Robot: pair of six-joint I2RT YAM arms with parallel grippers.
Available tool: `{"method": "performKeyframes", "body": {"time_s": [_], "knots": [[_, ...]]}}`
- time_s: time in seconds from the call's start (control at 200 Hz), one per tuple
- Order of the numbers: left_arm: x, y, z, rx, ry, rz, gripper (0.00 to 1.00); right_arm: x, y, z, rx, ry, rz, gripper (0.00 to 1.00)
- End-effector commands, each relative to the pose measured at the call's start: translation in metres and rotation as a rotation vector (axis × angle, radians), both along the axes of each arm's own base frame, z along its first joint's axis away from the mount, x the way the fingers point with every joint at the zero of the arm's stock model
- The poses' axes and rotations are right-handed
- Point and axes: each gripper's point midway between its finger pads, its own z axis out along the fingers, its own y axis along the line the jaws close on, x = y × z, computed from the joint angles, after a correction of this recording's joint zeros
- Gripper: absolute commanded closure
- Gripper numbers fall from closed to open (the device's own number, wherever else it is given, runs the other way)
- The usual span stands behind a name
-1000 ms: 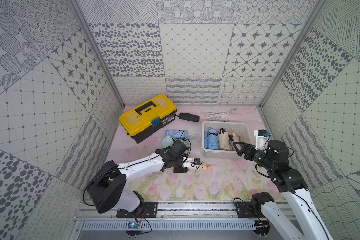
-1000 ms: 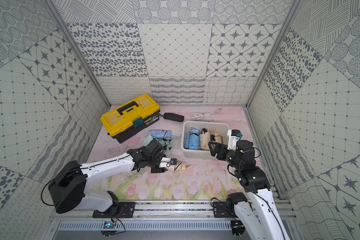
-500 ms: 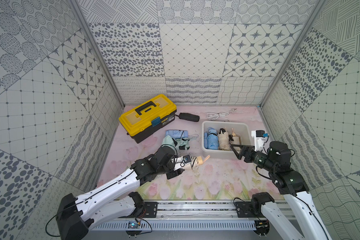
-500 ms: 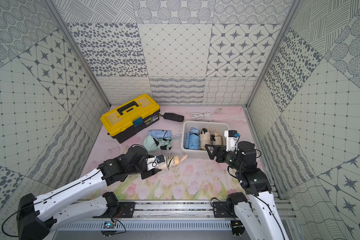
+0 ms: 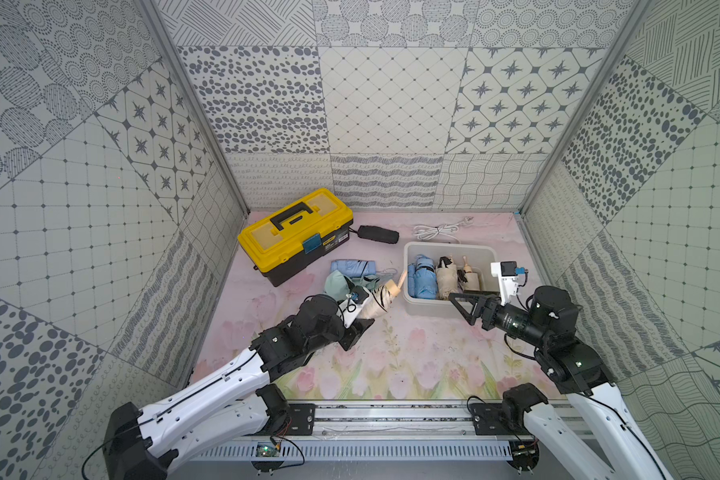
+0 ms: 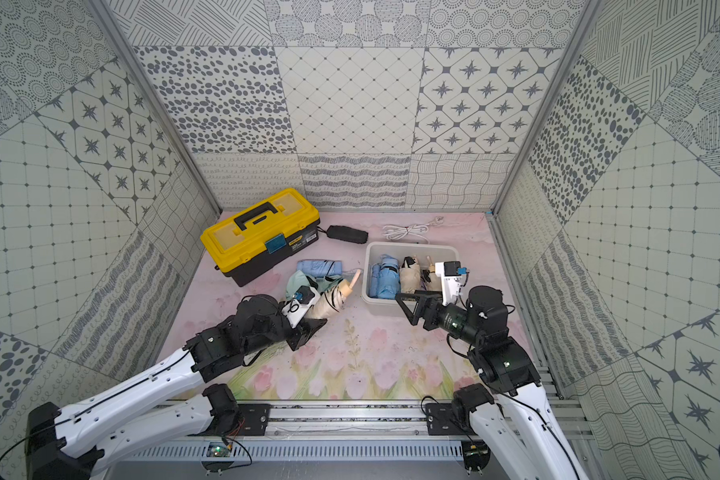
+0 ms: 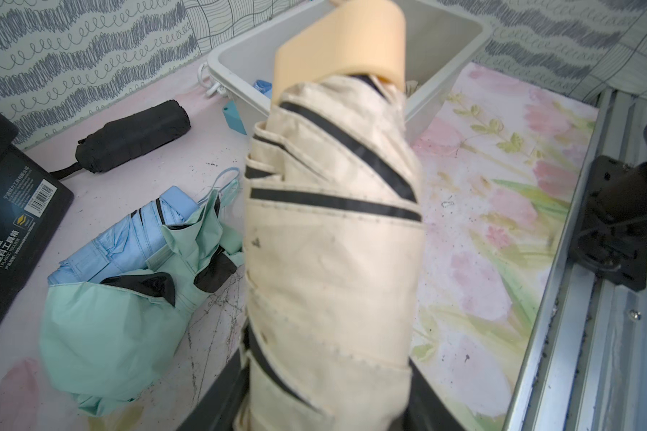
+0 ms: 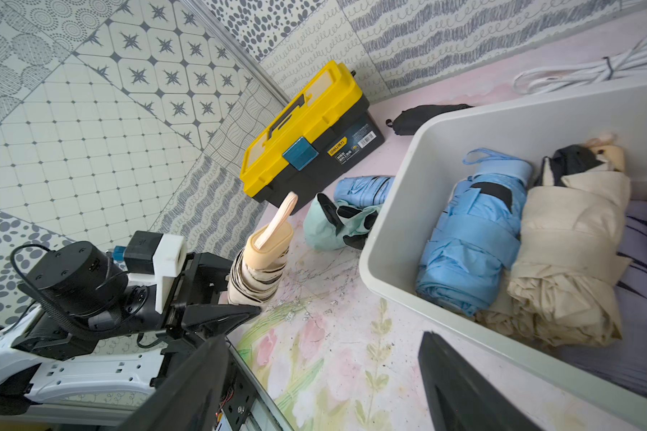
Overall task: Put the umbrella into the storage box
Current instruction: Pick up the umbrella from the center of the board, then place the umbrella in the storage box.
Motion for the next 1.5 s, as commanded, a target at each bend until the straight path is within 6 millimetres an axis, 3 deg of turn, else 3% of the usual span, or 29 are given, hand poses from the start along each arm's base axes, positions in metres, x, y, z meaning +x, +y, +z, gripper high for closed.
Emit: {"method": "performKeyframes", "body": {"time_s": [0.0,0.25,0.575,1.156,1.496], "knots": [[0.023,-0.022,0.073,-0.349,-0.099,0.079,0.68,0.009,0.016,0.011,0.037,-0.062,-0.014,0.14],[0.027,-0.044,0.082,-0.383,-0.123,0.058,0.68,0.016,0.071,0.003,0.031,-0.049,0.051,0.12],[0.028,-0.065,0.081,-0.418,-0.120,0.051,0.67,0.021,0.117,-0.007,0.048,-0.042,0.055,0.10],[0.033,-0.076,0.071,-0.354,-0.163,0.084,0.66,0.050,0.119,-0.012,0.069,0.010,-0.131,0.20],[0.032,-0.077,0.063,-0.340,-0.155,0.085,0.65,0.059,0.128,-0.020,0.080,0.048,-0.151,0.36]]}}
